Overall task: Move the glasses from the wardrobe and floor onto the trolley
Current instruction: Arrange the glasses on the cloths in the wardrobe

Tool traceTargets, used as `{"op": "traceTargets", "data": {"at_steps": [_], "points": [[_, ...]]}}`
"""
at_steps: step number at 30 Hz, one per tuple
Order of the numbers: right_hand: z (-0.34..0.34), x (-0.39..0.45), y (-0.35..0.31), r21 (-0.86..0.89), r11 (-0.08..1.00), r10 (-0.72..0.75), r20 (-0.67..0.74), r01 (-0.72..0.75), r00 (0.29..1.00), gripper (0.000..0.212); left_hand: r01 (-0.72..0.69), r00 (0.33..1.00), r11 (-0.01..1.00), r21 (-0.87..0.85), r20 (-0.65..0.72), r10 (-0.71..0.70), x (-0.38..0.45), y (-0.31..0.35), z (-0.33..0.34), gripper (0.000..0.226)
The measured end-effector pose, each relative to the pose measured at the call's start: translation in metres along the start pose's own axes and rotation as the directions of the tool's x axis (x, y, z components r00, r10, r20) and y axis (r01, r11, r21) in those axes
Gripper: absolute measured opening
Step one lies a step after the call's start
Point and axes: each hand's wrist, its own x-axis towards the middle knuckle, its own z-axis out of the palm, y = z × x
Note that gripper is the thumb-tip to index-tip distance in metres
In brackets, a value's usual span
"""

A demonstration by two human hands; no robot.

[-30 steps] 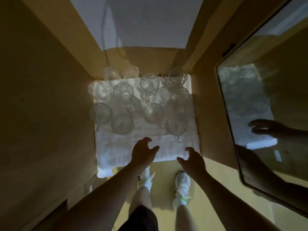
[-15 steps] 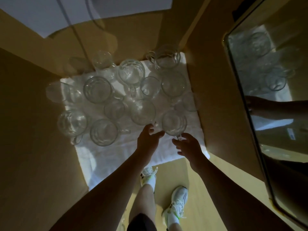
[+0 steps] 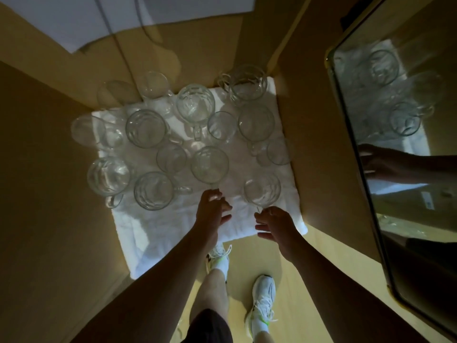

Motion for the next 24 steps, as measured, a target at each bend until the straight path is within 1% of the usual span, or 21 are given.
{"op": "traceTargets", "data": {"at_steps": [4, 6, 7, 8, 9, 10, 11, 12, 14, 17, 20, 22, 24], "points": [[-0.003, -0.016, 0.011, 0.023, 1.0, 0.017, -0.008, -0.016, 1.0, 0.015, 0.036, 0.999, 0.998, -0.059, -0.023, -0.037, -0.022, -0.002, -0.008, 0.029], [-0.005, -0.028, 0.015, 0.031, 0.999, 0.029, -0.009, -0.029, 1.0, 0.016, 0.052, 0.998, 0.997, -0.054, -0.019, -0.053, -0.042, -0.005, -0.016, 0.018], [-0.007, -0.036, 0.017, 0.033, 0.999, 0.035, -0.007, -0.035, 0.999, 0.016, 0.078, 0.997, 0.992, -0.098, 0.008, -0.078, -0.05, -0.008, -0.019, 0.011], [-0.009, -0.044, 0.019, 0.038, 0.998, 0.04, -0.003, -0.04, 0.999, 0.017, 0.066, 0.997, 0.993, -0.1, 0.044, -0.062, -0.06, -0.011, -0.022, 0.008], [-0.011, -0.053, 0.021, 0.039, 0.998, 0.041, 0.005, -0.042, 0.999, 0.017, 0.07, 0.997, 0.987, -0.147, 0.042, -0.065, -0.072, -0.015, -0.022, 0.006], [-0.014, -0.062, 0.021, 0.033, 0.999, 0.038, 0.015, -0.039, 0.999, 0.017, 0.098, 0.995, 0.983, -0.155, -0.004, -0.1, -0.086, -0.017, -0.021, 0.004], [-0.016, -0.071, 0.022, 0.019, 0.999, 0.032, 0.025, -0.032, 0.999, 0.017, 0.089, 0.994, 0.989, -0.117, -0.056, -0.096, -0.101, -0.02, -0.021, 0.011], [-0.019, -0.08, 0.022, 0.004, 1.0, 0.021, 0.031, -0.021, 0.999, 0.017, 0.11, 0.99, 0.987, -0.115, -0.072, -0.118, -0.113, -0.022, -0.023, 0.019], [-0.026, -0.102, 0.021, -0.016, 1.0, -0.018, 0.043, 0.019, 0.999, 0.019, 0.093, 0.995, 0.984, -0.15, -0.023, -0.098, -0.137, -0.025, -0.024, 0.027], [-0.037, -0.139, 0.019, -0.016, 0.995, -0.092, 0.096, 0.094, 0.991, 0.025, 0.028, 0.999, 0.98, -0.199, 0.022, -0.025, -0.19, -0.029, -0.032, 0.022], [-0.049, -0.18, 0.021, 0.03, 0.988, -0.151, 0.148, 0.148, 0.977, 0.031, -0.062, 0.996, 0.966, -0.251, 0.053, 0.078, -0.246, -0.036, -0.037, 0.027], [-0.056, -0.209, 0.022, 0.061, 0.981, -0.194, 0.185, 0.186, 0.963, 0.035, -0.131, 0.988, 0.953, -0.273, 0.043, 0.148, -0.283, -0.043, -0.04, 0.03], [-0.064, -0.239, 0.023, 0.082, 0.97, -0.244, 0.223, 0.231, 0.944, 0.037, -0.197, 0.979, 0.942, -0.273, -0.009, 0.203, -0.32, -0.052, -0.045, 0.037]]}}
